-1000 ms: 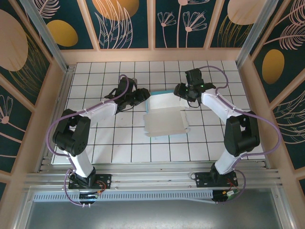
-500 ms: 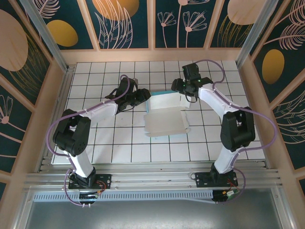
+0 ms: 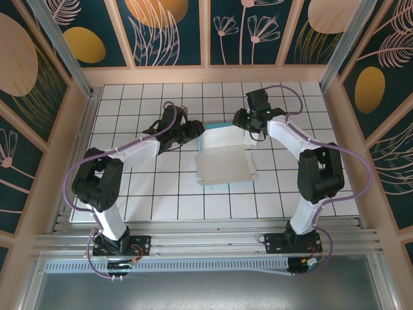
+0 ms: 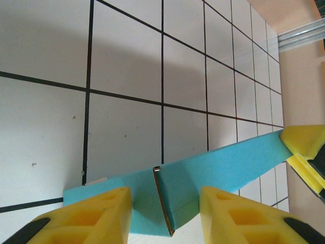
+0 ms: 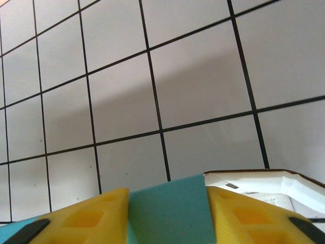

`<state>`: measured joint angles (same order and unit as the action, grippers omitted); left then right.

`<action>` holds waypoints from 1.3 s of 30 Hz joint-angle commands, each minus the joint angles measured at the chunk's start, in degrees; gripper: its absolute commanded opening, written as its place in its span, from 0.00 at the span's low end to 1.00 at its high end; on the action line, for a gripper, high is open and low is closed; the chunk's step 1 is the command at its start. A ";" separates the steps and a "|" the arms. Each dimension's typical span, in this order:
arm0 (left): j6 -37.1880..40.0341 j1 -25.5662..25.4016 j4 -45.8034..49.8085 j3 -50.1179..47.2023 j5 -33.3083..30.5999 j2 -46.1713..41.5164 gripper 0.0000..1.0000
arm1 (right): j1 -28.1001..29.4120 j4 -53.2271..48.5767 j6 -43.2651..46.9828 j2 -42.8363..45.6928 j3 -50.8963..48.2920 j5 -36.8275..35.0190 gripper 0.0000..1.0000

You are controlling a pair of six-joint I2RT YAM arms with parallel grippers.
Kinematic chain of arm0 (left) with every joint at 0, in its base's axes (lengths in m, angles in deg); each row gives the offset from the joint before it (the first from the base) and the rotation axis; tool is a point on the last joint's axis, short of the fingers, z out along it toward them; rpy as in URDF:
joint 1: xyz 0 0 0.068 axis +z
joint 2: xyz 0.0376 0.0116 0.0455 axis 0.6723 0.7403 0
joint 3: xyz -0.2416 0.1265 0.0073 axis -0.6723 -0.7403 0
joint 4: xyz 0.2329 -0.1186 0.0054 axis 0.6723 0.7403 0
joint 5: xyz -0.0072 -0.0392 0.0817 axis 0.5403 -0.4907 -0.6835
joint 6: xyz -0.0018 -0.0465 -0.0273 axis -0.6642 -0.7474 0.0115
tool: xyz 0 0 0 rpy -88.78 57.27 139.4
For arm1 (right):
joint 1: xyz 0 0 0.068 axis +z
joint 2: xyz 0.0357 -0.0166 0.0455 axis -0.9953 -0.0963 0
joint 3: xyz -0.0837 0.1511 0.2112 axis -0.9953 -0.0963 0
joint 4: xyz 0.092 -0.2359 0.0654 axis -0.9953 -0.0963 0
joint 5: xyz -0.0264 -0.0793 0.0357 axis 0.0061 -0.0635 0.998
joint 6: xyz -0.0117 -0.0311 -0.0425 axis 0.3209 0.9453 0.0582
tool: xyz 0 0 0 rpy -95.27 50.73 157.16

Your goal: Fold the paper box

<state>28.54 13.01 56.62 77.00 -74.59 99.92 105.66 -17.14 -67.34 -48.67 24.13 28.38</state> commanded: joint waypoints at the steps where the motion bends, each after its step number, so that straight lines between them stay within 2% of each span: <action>1: 1.58 -1.18 4.72 -1.88 0.42 0.77 0.39 | 0.24 -0.53 -0.81 0.24 -1.87 0.17 0.37; 6: 2.38 -1.37 4.63 -2.72 0.20 0.36 0.40 | 0.18 -0.49 -0.19 1.53 -4.09 -1.52 0.31; 14: 2.49 -1.39 4.46 -3.04 -1.14 -1.76 0.41 | 0.47 0.74 -0.06 5.08 -8.87 -1.68 0.30; 26: 1.94 -2.58 2.78 -6.27 0.97 -0.15 0.38 | 0.69 -0.39 1.70 8.94 -9.81 -2.03 0.38; 32: 2.45 -2.66 3.31 -7.47 -0.09 -0.52 0.36 | 0.56 -1.69 2.11 13.63 -9.89 -4.51 0.48; 35: 2.31 -2.76 3.14 -7.91 0.09 -0.61 0.36 | 0.13 -1.17 0.93 17.70 -12.86 -6.51 0.52; 39: 2.26 -2.76 3.03 -7.93 -0.06 -0.96 0.35 | -0.24 3.44 -1.53 23.76 -22.60 -8.11 0.55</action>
<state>29.87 11.15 51.92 71.84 -74.55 97.71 105.77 -15.20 -66.92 -28.37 7.11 23.48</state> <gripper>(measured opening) 0.355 0.544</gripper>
